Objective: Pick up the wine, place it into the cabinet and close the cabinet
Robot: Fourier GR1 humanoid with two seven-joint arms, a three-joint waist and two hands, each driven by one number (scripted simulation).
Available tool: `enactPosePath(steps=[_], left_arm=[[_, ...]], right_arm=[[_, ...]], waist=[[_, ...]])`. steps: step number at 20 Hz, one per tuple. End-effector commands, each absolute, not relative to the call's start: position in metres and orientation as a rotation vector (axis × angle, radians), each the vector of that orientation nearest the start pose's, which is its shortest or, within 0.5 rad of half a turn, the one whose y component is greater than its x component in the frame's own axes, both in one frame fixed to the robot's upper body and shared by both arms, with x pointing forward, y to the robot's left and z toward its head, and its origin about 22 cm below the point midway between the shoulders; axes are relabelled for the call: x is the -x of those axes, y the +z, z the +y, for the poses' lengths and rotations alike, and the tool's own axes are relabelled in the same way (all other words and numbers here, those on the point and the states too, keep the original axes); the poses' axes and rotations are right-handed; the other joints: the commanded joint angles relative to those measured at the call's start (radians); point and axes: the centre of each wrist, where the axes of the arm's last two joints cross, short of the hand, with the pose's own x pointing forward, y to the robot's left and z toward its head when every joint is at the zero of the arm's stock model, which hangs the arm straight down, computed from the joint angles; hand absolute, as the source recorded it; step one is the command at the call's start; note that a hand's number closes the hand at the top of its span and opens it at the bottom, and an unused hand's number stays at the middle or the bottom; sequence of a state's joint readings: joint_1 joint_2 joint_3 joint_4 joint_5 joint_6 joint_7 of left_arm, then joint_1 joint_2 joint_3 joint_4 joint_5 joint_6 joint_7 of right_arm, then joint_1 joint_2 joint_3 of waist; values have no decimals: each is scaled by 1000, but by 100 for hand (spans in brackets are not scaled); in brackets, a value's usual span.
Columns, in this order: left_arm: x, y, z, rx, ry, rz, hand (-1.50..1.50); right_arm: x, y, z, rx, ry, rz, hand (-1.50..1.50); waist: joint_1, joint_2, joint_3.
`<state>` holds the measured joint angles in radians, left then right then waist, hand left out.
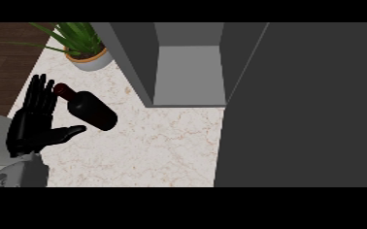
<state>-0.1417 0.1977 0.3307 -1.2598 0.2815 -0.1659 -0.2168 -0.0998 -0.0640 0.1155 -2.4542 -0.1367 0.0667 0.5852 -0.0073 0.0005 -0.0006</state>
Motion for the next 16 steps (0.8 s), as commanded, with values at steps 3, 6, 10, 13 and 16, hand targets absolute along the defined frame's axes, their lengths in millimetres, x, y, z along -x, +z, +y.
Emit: enactPosePath(steps=[3, 6, 10, 13, 16], left_arm=[[-251, -67, 349, -13, 239, -1652, -150], [-253, -83, 353, 17, 258, -1653, -150], [-261, -97, 343, 21, 239, -1644, -150], [-247, -113, 367, 33, 261, -1632, -150], [-251, -116, 371, 56, 252, -1629, -150]], right_arm=[[-156, 207, -209, -276, 226, -1976, -150], [-149, 204, -214, -261, 228, -1982, -150], [-134, 208, -209, -277, 233, -1979, -150], [-147, 216, -205, -271, 253, -1973, -150], [-141, 221, -216, -281, 261, -1986, -150]], waist=[[4, 0, 0], [1, 1, 0], [-2, 0, 0], [-1, 2, -1], [-6, 2, -1]])
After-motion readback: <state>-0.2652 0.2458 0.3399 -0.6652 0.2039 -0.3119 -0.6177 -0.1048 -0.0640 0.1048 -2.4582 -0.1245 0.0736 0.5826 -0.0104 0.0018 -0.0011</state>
